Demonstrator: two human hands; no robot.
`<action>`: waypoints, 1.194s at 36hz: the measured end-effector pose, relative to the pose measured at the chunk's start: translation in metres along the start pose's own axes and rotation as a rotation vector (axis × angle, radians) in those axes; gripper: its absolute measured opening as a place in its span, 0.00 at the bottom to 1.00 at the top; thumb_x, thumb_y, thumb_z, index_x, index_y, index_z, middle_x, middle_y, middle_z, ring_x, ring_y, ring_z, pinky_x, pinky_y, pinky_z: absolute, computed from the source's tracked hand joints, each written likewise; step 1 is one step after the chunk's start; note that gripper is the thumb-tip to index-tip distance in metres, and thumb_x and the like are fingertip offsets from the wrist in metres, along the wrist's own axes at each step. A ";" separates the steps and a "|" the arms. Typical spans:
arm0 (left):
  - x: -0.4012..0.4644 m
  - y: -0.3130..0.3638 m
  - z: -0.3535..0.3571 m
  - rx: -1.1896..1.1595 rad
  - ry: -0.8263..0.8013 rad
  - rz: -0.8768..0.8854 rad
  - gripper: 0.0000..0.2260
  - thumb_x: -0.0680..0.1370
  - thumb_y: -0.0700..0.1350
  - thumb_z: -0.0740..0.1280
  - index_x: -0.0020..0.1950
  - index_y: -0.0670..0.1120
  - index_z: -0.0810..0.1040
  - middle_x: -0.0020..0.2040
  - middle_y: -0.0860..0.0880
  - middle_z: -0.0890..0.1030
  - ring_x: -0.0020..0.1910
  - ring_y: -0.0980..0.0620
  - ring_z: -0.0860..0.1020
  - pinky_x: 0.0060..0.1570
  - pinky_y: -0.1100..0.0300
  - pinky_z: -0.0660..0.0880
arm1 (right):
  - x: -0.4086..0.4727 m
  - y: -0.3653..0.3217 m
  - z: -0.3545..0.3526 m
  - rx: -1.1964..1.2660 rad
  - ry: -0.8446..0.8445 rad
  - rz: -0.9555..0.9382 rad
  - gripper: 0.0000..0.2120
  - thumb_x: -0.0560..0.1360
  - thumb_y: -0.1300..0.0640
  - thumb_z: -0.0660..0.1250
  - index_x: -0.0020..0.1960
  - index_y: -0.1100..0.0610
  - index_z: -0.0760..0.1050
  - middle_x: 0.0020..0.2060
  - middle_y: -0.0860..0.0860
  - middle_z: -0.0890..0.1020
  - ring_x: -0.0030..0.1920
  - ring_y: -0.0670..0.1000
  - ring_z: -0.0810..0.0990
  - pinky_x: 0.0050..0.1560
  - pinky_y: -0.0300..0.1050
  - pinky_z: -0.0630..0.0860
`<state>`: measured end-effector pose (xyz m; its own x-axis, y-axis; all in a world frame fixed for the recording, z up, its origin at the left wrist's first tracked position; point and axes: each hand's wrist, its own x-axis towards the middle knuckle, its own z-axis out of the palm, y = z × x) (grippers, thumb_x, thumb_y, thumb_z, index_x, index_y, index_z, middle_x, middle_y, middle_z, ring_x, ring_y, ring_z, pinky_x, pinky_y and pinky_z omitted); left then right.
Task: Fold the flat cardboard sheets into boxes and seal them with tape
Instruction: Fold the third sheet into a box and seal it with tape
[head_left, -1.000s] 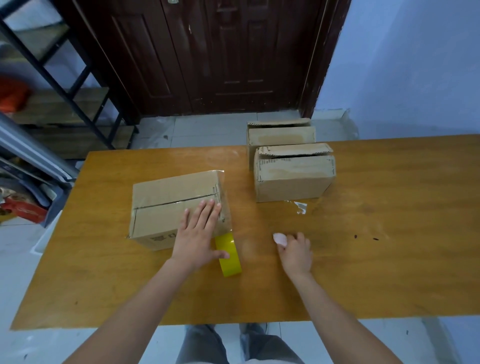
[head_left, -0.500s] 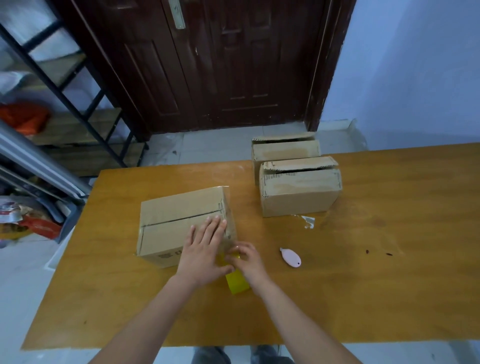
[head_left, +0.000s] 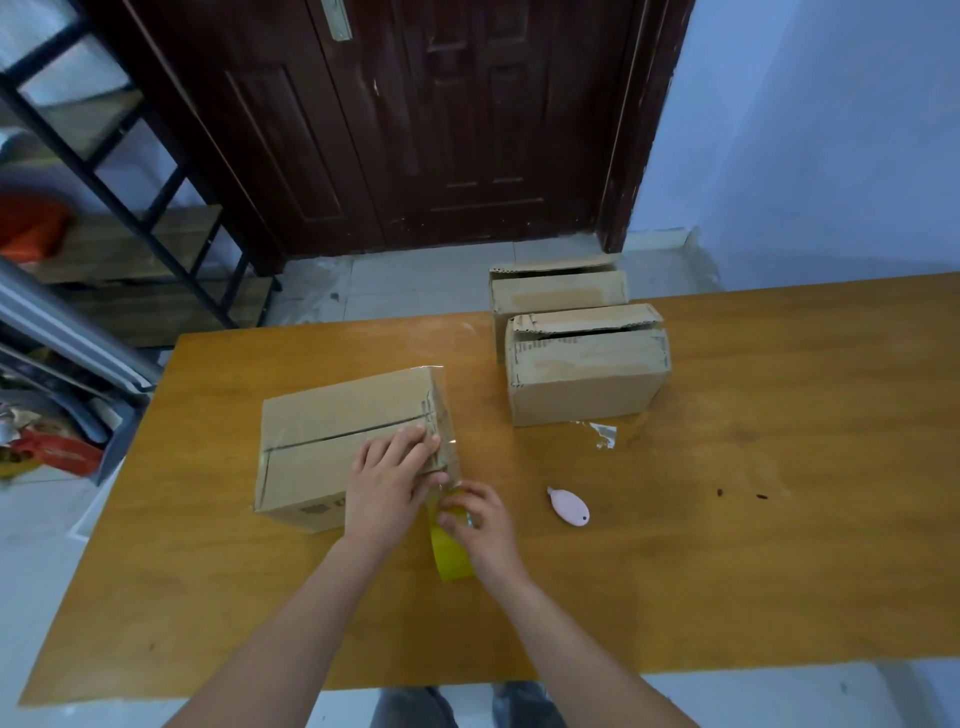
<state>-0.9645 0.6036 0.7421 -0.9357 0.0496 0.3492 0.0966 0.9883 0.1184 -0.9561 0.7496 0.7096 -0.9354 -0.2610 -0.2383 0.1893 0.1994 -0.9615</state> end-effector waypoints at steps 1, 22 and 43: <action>0.000 0.000 0.002 0.009 0.018 0.009 0.20 0.74 0.60 0.59 0.60 0.51 0.76 0.57 0.51 0.80 0.51 0.47 0.73 0.52 0.53 0.66 | -0.001 -0.001 0.000 0.004 0.000 0.001 0.20 0.71 0.57 0.73 0.36 0.30 0.77 0.54 0.43 0.73 0.58 0.40 0.71 0.58 0.29 0.65; 0.001 -0.006 0.016 0.150 0.209 0.120 0.17 0.77 0.58 0.62 0.58 0.48 0.80 0.56 0.49 0.81 0.56 0.48 0.74 0.54 0.51 0.69 | -0.007 -0.010 -0.014 0.007 0.094 0.017 0.25 0.70 0.60 0.73 0.32 0.28 0.77 0.53 0.37 0.72 0.59 0.48 0.74 0.62 0.47 0.73; 0.024 -0.042 -0.052 -0.413 -0.122 -0.160 0.29 0.75 0.63 0.52 0.67 0.46 0.71 0.58 0.51 0.78 0.59 0.49 0.74 0.57 0.53 0.68 | 0.004 -0.018 -0.022 0.052 0.234 0.148 0.12 0.71 0.63 0.72 0.37 0.46 0.79 0.52 0.48 0.75 0.52 0.49 0.75 0.51 0.42 0.70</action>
<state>-0.9733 0.5553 0.7940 -0.9806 -0.0581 0.1872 0.0513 0.8458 0.5310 -0.9701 0.7658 0.7294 -0.9388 -0.0061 -0.3445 0.3386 0.1693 -0.9256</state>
